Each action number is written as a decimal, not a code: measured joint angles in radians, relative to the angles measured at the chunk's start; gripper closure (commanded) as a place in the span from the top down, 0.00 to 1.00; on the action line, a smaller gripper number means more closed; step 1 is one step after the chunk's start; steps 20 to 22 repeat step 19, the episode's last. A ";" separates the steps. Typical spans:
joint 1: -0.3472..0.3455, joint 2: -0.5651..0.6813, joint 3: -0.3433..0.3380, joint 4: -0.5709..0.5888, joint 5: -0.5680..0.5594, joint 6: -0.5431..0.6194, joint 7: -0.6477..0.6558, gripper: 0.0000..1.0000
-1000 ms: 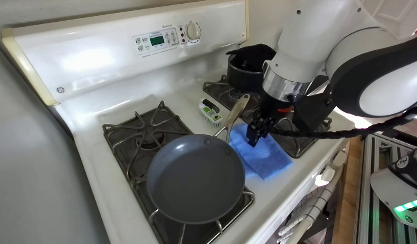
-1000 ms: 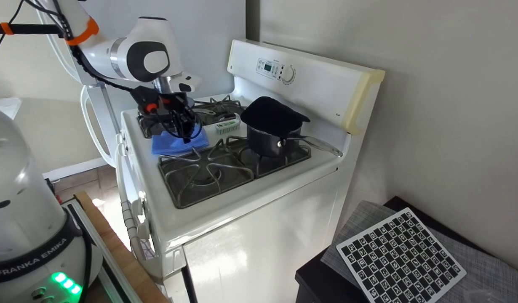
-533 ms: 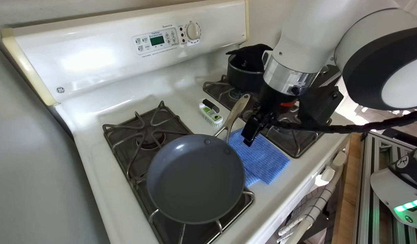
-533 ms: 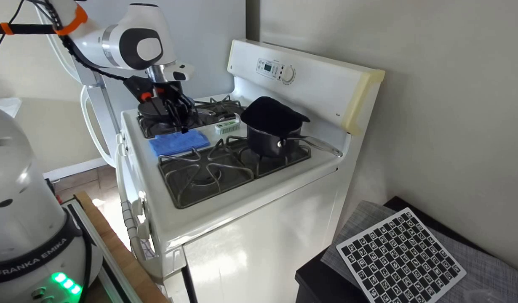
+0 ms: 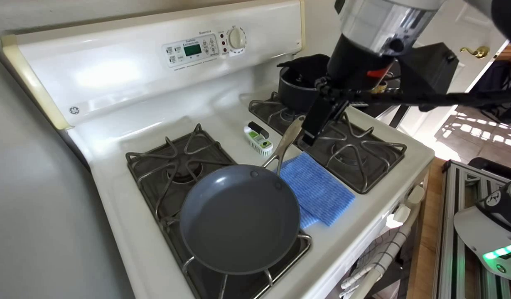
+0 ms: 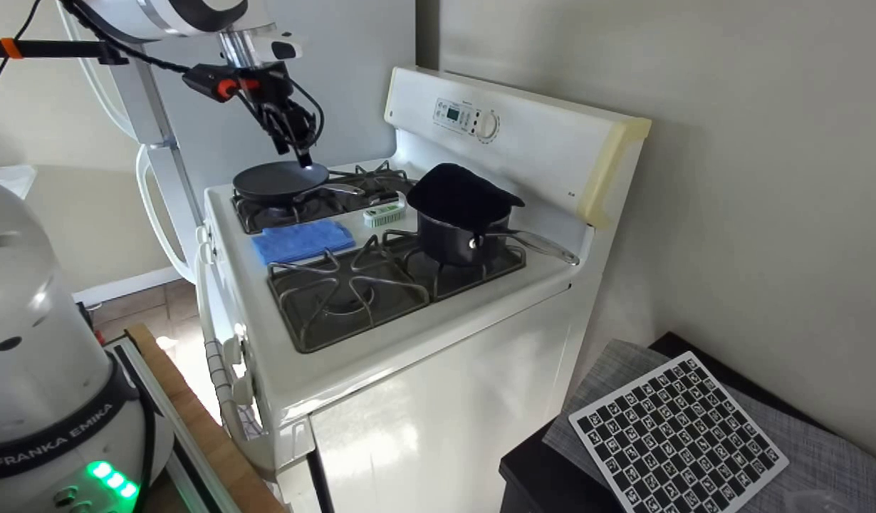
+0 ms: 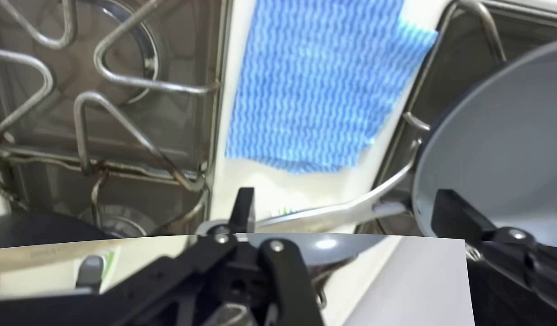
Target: Use the towel to wipe the pan
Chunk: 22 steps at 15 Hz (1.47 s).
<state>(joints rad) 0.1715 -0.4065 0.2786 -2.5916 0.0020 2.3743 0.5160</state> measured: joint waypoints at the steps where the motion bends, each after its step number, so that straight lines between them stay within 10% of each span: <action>1: 0.002 -0.012 0.003 0.018 0.000 0.007 -0.018 1.00; 22: 0.082 0.015 -0.009 0.090 0.170 0.158 -0.187 1.00</action>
